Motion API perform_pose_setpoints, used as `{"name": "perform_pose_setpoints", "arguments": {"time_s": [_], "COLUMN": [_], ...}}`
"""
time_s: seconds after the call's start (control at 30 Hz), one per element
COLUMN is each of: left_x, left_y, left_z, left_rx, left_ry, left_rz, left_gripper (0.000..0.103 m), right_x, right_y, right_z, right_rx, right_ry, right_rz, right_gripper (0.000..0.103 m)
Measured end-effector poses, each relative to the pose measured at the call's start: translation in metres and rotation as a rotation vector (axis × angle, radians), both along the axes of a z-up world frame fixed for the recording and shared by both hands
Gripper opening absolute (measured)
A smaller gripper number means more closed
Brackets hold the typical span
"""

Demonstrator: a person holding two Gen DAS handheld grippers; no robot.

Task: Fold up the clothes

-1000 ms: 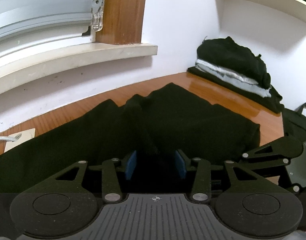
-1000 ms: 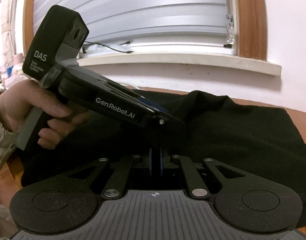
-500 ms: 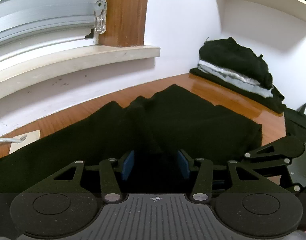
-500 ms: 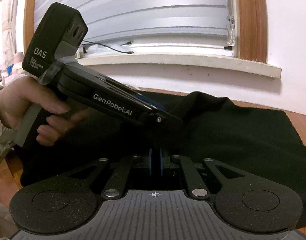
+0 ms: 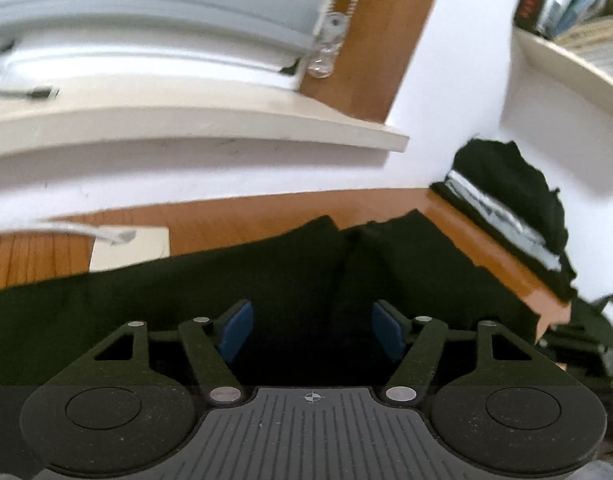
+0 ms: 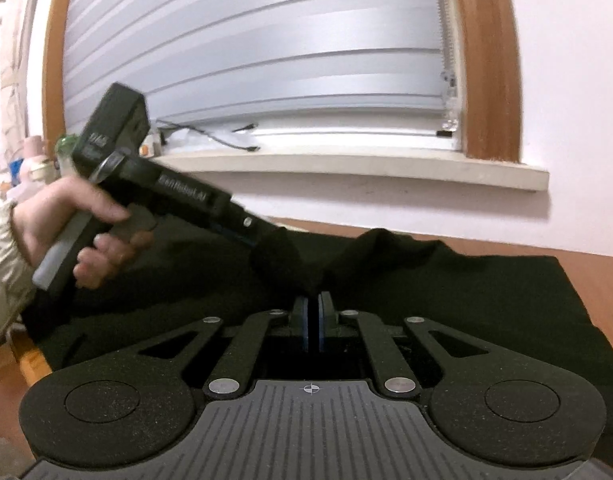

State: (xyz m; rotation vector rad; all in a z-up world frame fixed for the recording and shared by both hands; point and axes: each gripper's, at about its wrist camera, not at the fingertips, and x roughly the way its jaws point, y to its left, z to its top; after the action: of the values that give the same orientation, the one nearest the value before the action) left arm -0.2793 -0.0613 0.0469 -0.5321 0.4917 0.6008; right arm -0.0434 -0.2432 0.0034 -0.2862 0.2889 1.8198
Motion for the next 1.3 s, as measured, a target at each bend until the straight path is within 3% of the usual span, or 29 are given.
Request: {"name": "perform_pose_setpoints", "arguments": {"time_s": [0.17,0.3,0.43,0.53,0.63,0.8,0.83,0.87,0.9,0.93,1.1,1.3], "left_x": [0.006,0.014,0.021,0.038,0.062,0.093,0.099,0.104,0.107,0.107,0.113,0.125], "left_y": [0.003,-0.009,-0.023,-0.029,-0.029,-0.022,-0.021,-0.02,-0.018,-0.016,0.002,0.003], "left_z": [-0.004,0.001,0.008,0.007,0.002,-0.005,-0.005,-0.006,-0.004,0.002,0.054,0.158], "left_rx": [-0.024,0.058,0.131,0.164,0.174,0.155,0.158,0.162,0.163,0.157,0.133,0.19], "left_ry": [0.016,0.031,0.033,0.082,0.161,0.239,0.265,0.29,0.301,0.289,0.21,0.098], "left_rz": [-0.006,-0.024,-0.08,-0.141,-0.207,-0.252,-0.251,-0.251,-0.25,-0.244,-0.224,-0.197], "left_gripper": [0.074,0.071,0.047,0.049,0.064,0.062,0.05,0.026,0.015,0.01,0.007,0.006], "right_x": [-0.018,-0.03,-0.03,-0.025,-0.02,-0.013,-0.012,-0.009,-0.007,-0.005,0.023,0.057], "right_y": [0.006,0.016,0.018,0.017,0.015,0.011,0.011,0.009,0.008,0.007,-0.001,0.004], "right_z": [-0.006,-0.004,-0.003,-0.003,-0.005,-0.004,-0.003,-0.001,0.001,0.003,0.041,0.126], "right_rx": [-0.031,-0.046,-0.039,-0.032,-0.029,-0.013,-0.007,0.008,0.023,0.038,0.151,0.304], "right_ry": [-0.091,-0.163,-0.162,-0.128,-0.108,-0.092,-0.094,-0.096,-0.098,-0.099,-0.055,0.043], "right_rz": [0.051,0.08,0.085,0.074,0.058,0.037,0.035,0.028,0.021,0.014,0.005,-0.023], "right_gripper": [0.009,0.014,0.006,0.006,0.005,0.004,0.004,0.004,0.004,0.004,0.004,0.004]}}
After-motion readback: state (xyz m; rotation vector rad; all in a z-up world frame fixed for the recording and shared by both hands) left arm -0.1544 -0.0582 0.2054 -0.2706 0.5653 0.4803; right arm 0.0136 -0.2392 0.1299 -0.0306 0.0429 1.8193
